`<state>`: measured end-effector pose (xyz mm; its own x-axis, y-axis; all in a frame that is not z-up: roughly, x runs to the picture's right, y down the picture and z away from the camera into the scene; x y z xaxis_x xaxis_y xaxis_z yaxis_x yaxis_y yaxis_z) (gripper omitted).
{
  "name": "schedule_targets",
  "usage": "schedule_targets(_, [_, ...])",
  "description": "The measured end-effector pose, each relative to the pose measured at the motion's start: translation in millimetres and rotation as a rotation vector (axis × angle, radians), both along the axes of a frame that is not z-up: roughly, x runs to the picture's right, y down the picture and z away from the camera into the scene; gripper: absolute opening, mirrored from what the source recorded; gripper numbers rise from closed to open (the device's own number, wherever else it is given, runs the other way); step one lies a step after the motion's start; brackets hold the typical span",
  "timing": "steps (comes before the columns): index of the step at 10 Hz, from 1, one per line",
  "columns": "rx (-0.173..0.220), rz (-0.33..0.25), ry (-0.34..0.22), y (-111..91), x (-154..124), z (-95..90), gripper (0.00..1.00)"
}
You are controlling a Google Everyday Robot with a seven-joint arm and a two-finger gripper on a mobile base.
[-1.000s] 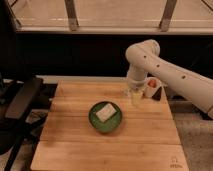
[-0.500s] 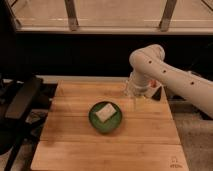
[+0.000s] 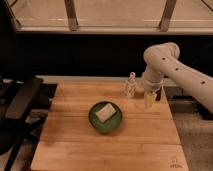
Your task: Move the arm in a circular motion
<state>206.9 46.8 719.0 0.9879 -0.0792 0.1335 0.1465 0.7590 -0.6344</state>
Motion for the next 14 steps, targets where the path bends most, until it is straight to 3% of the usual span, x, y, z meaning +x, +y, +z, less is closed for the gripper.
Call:
schedule_targets(2, [0.001,-0.009,-0.002,-22.0,-16.0,19.2,0.65])
schedule_targets(8, [0.006,-0.047,-0.028,-46.6,-62.9,38.0,0.65])
schedule_targets(14, [0.000,-0.064,-0.049,-8.8,-64.2,5.4,0.65])
